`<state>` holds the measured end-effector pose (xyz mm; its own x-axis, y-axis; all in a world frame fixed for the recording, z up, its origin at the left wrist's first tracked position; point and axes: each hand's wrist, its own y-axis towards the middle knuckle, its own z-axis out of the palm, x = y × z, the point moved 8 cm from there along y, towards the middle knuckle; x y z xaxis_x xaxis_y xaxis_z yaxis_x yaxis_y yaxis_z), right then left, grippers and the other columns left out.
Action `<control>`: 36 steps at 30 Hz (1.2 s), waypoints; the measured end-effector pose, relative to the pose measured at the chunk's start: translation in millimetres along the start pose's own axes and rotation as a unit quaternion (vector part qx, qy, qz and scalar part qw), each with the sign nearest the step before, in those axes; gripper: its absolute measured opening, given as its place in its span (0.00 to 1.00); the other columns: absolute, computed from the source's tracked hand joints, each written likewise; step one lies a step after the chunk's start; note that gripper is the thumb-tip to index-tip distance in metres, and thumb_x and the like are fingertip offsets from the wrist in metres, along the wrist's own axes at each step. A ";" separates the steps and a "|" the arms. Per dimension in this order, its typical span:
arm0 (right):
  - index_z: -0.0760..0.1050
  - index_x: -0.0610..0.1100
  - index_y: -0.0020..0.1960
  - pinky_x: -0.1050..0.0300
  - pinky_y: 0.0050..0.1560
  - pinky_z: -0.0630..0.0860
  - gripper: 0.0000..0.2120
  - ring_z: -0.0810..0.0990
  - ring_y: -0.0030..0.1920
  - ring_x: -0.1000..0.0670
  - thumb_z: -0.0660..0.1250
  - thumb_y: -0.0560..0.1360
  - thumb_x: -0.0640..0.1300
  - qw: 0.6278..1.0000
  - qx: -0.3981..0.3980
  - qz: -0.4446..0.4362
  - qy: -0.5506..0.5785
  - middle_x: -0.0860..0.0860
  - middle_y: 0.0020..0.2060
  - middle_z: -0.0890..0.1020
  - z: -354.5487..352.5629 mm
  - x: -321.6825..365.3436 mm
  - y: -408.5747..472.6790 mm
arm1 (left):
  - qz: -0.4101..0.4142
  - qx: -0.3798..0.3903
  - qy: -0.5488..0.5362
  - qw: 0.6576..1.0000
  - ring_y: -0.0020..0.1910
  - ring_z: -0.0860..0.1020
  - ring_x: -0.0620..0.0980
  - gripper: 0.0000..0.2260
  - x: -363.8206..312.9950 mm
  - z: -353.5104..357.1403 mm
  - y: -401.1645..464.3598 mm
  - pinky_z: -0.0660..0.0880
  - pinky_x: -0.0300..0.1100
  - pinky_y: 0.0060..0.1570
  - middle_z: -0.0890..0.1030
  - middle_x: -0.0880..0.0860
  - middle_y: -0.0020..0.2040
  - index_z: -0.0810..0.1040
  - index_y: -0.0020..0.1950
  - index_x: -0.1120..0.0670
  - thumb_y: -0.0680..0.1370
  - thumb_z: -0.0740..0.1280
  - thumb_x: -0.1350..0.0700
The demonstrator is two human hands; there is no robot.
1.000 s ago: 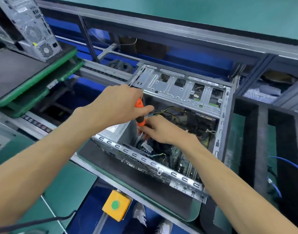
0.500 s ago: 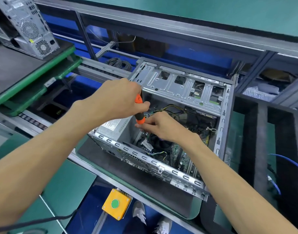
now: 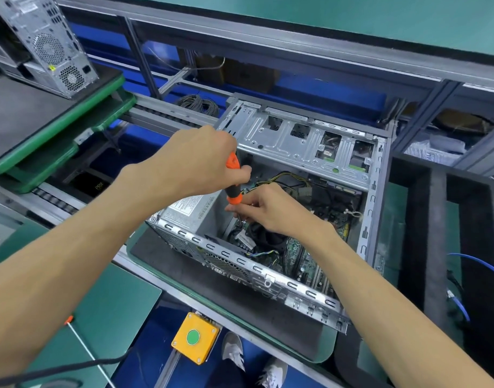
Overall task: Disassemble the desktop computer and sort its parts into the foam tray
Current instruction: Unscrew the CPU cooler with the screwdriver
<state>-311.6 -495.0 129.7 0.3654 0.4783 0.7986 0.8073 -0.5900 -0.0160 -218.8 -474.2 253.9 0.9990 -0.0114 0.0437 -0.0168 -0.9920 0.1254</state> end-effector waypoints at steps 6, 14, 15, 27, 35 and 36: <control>0.85 0.47 0.40 0.53 0.29 0.67 0.16 0.66 0.24 0.49 0.70 0.79 0.56 1.000 0.005 -0.003 -0.027 0.52 0.25 0.79 1.5 -2.2 -0.1 | 0.012 0.002 0.002 1.000 0.31 0.71 0.48 0.19 -3.2 3.2 -3.9 0.59 0.41 0.28 0.73 0.49 0.31 0.73 0.39 0.51 0.74 0.61 0.36; 0.87 0.47 0.46 0.52 0.32 0.72 0.15 0.75 0.29 0.45 0.69 0.79 0.56 1.000 0.009 0.011 -0.028 0.51 0.30 0.83 0.3 -0.6 -0.9 | -0.002 0.007 -0.005 1.000 0.30 0.71 0.48 0.19 0.2 1.3 -3.2 0.58 0.40 0.27 0.72 0.50 0.31 0.71 0.38 0.51 0.74 0.62 0.35; 0.87 0.46 0.46 0.51 0.33 0.73 0.15 0.77 0.30 0.44 0.69 0.79 0.56 0.999 0.012 0.015 -0.028 0.50 0.31 0.84 0.4 -0.7 -0.9 | -0.003 0.010 -0.003 1.000 0.30 0.71 0.48 0.19 0.2 0.9 -3.2 0.59 0.40 0.27 0.72 0.50 0.31 0.71 0.38 0.51 0.75 0.62 0.35; 0.87 0.48 0.48 0.62 0.28 0.62 0.09 0.64 0.26 0.52 0.71 0.79 0.52 0.999 0.020 -0.013 -0.031 0.56 0.21 0.71 0.1 0.0 -6.6 | 0.136 0.133 -0.004 0.982 0.32 0.69 0.42 0.11 -28.4 -1.6 -13.9 0.60 0.36 0.29 0.69 0.44 0.33 0.72 0.49 0.49 0.78 0.67 0.42; 0.75 0.51 0.57 0.50 0.47 0.81 0.15 0.84 0.40 0.54 0.76 0.75 0.52 0.995 -0.067 -0.072 0.003 0.55 0.41 0.85 -7.7 24.8 -16.0 | -0.034 0.101 0.209 0.972 0.26 0.63 0.49 0.28 -6.8 -10.1 -17.9 0.57 0.42 0.27 0.66 0.52 0.32 0.64 0.36 0.55 0.79 0.49 0.32; 0.75 0.51 0.58 0.48 0.47 0.80 0.15 0.84 0.40 0.52 0.75 0.76 0.52 0.994 -0.070 -0.081 -0.013 0.55 0.42 0.86 -9.8 27.3 -17.4 | -0.017 0.105 0.204 0.973 0.27 0.64 0.49 0.28 -5.2 -9.1 -20.0 0.59 0.43 0.27 0.69 0.51 0.34 0.67 0.41 0.56 0.78 0.50 0.31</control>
<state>-320.3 -478.0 157.7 0.2491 0.5895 0.7684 0.7845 -0.5881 0.1969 -224.0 -453.1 260.2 0.8978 0.0313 0.4392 0.0685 -0.9953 -0.0691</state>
